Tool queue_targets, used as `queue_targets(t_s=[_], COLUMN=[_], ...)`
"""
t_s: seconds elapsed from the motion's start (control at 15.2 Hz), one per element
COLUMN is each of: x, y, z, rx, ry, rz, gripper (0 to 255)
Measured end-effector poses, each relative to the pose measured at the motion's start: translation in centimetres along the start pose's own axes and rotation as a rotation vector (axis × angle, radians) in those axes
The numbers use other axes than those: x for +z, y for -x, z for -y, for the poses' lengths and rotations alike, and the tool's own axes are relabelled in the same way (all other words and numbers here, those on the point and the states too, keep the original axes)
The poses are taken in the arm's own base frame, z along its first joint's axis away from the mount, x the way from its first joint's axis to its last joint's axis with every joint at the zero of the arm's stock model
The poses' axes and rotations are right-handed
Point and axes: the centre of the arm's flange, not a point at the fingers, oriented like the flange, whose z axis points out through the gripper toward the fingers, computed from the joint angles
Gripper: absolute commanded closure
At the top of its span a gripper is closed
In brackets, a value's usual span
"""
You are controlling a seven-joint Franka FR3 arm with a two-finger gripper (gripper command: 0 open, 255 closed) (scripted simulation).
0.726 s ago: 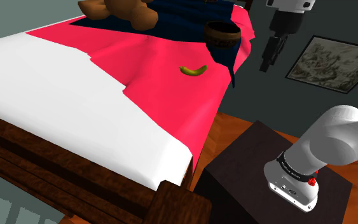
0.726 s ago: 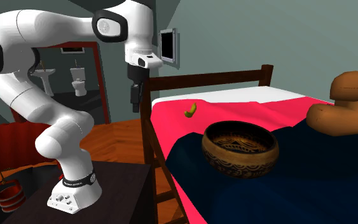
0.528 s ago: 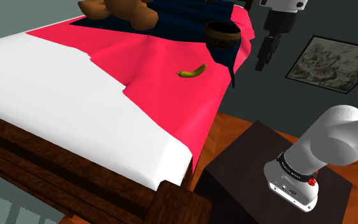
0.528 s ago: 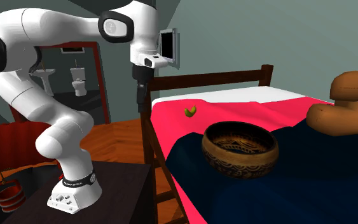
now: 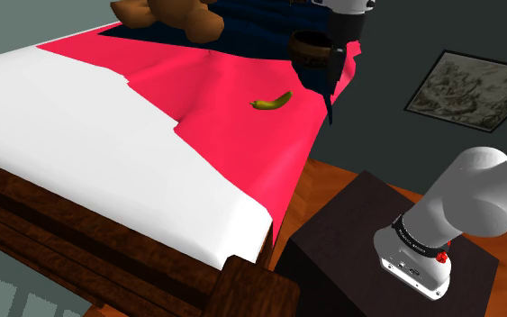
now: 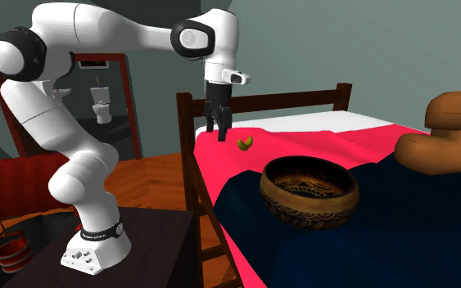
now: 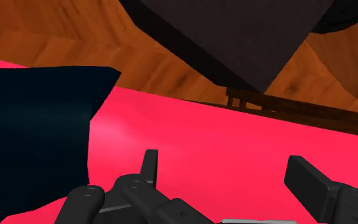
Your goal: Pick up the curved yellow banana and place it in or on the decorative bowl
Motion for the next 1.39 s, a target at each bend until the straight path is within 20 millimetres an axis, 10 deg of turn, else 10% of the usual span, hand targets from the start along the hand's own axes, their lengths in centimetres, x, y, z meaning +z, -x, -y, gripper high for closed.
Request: queue_targets(t_s=[0.73,1.39], x=[0.5,4.2], y=[-13.3,-14.2], z=[6.7,6.7], rx=[-0.494,-0.533], ry=[0.151,0.163], rz=[0.012,0.013], gripper=[0,0])
